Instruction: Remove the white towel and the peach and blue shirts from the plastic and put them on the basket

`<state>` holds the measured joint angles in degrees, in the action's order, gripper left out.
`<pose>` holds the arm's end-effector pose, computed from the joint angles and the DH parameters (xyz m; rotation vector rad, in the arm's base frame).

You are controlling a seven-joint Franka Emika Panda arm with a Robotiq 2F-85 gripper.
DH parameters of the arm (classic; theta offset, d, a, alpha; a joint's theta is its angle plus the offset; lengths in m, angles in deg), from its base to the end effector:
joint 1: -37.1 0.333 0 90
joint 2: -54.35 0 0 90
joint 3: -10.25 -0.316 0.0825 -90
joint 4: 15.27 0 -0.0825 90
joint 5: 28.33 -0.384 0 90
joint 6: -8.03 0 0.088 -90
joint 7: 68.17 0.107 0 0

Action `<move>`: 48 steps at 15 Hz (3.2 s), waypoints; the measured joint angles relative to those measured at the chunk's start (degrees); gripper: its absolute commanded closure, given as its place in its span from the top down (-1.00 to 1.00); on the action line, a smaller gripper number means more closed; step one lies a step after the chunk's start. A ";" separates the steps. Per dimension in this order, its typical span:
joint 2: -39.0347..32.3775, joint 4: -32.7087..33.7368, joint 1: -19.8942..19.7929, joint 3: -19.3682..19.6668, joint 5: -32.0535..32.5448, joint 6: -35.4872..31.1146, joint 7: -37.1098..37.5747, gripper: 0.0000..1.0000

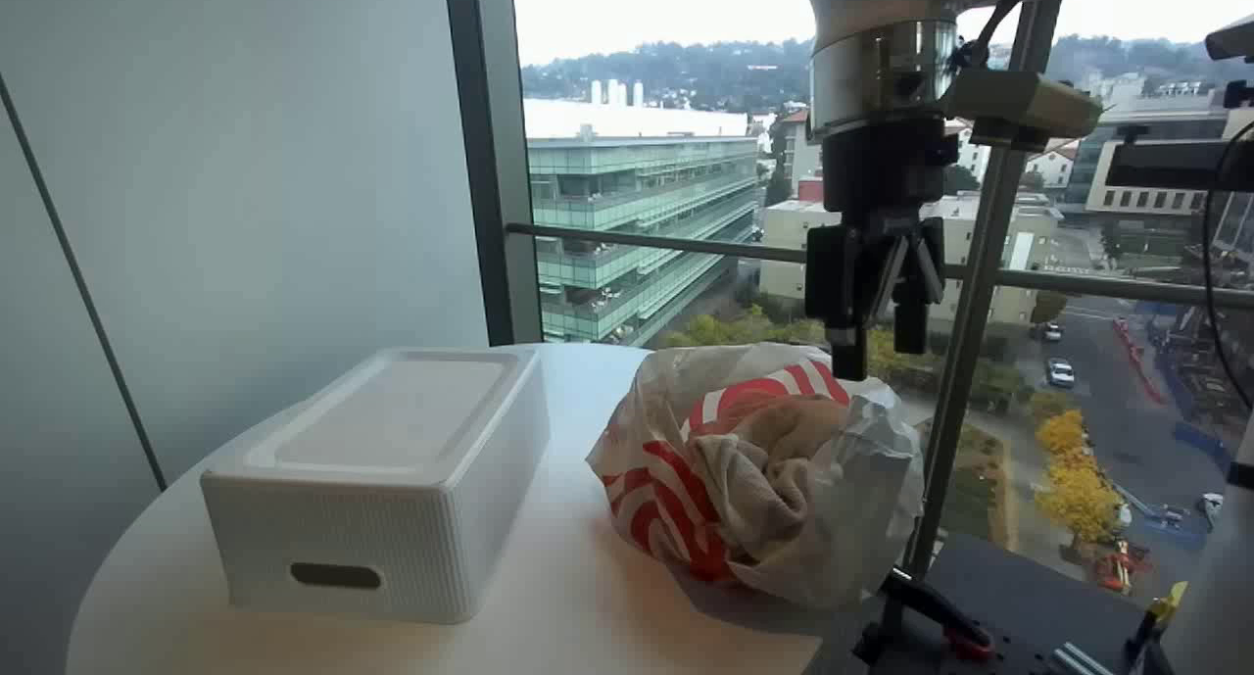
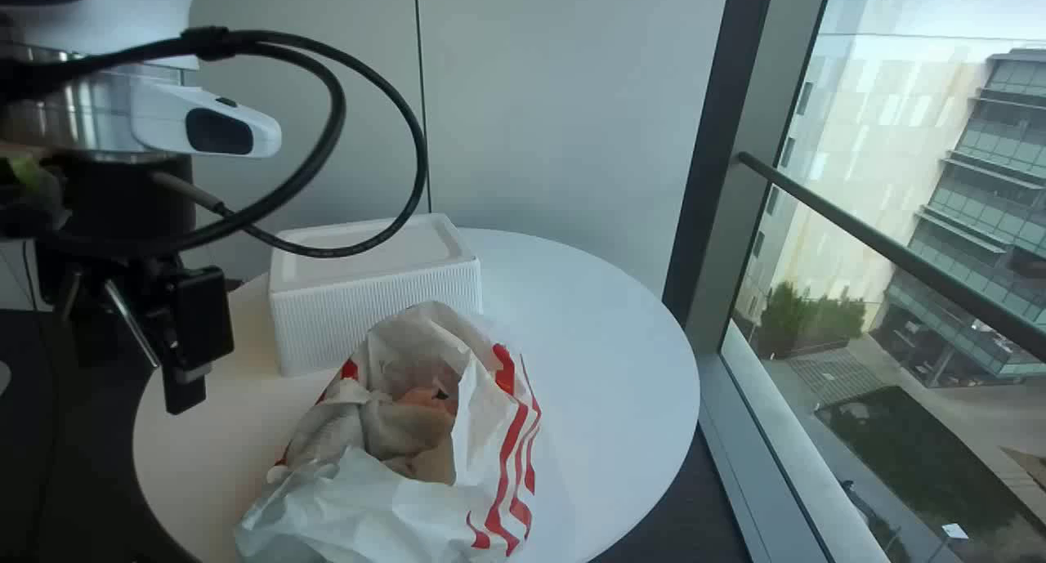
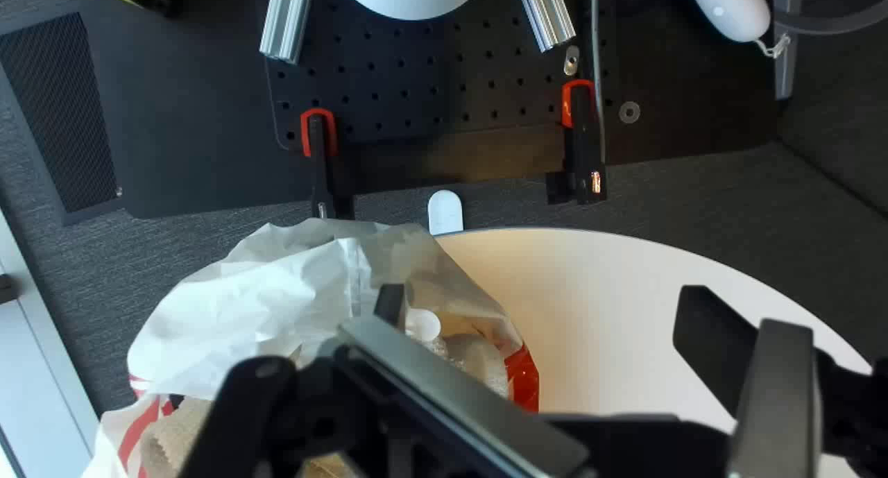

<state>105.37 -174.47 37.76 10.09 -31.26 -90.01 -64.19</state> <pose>0.2646 0.0085 0.4338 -3.0871 0.1050 0.2768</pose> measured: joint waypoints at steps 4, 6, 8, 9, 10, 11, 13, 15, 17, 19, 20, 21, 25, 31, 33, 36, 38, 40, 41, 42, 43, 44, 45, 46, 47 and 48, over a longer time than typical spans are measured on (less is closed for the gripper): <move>0.00 0.00 0.00 0.00 0.00 0.00 0.00 1.00; 0.00 0.00 0.00 0.00 0.00 0.00 0.00 1.00; -0.07 0.00 -0.01 -0.02 0.19 -0.28 0.00 1.00; -0.23 0.00 -0.09 -0.05 0.52 -0.77 0.07 1.00; -0.57 0.00 -0.25 -0.07 0.98 -1.96 0.09 1.00; -1.10 0.00 -0.46 -0.07 1.52 -3.61 0.09 1.00; -2.93 -0.02 -1.16 -0.07 2.72 -8.05 0.09 1.00; -5.89 -0.02 -2.36 0.02 3.97 -13.30 0.09 1.00; -9.85 0.11 -3.83 0.70 4.54 -17.86 0.05 1.00; -14.30 0.48 -5.06 2.03 4.69 -21.91 -0.14 1.00; -16.67 0.76 -5.54 2.93 4.69 -23.79 -0.43 1.00; -19.10 1.08 -5.89 3.92 4.65 -25.56 -0.84 1.00; -28.41 2.50 -6.06 7.49 2.07 -33.18 -4.30 1.00; -39.67 6.40 -6.07 9.31 -1.71 -42.88 -6.16 1.00; -43.06 8.42 -6.10 9.46 -2.83 -44.75 -6.18 1.00; -47.77 12.06 -6.39 9.49 -4.27 -45.40 -6.09 1.00; -50.58 14.48 -6.91 9.50 -4.58 -44.50 -4.82 1.00; -52.47 16.10 -7.60 9.51 -4.58 -43.19 -2.77 1.00; -52.99 16.49 -7.94 9.52 -4.58 -42.63 -1.67 1.00; -53.25 16.61 -8.25 9.54 -4.58 -42.10 -0.53 1.00; -53.37 16.61 -8.55 9.56 -4.58 -41.30 0.37 1.00; -53.44 16.60 -8.80 9.58 -4.58 -40.29 1.14 1.00; -53.56 16.58 -9.04 9.58 -4.58 -39.12 1.86 1.00; -53.79 16.55 -9.20 9.59 -4.58 -37.87 2.53 1.00; -54.13 16.40 -9.26 9.59 -4.58 -36.57 3.24 1.00; -54.54 16.21 -9.26 9.58 -4.58 -35.52 3.97 1.00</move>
<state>50.83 -158.26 28.49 19.67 -35.84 -125.53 -60.22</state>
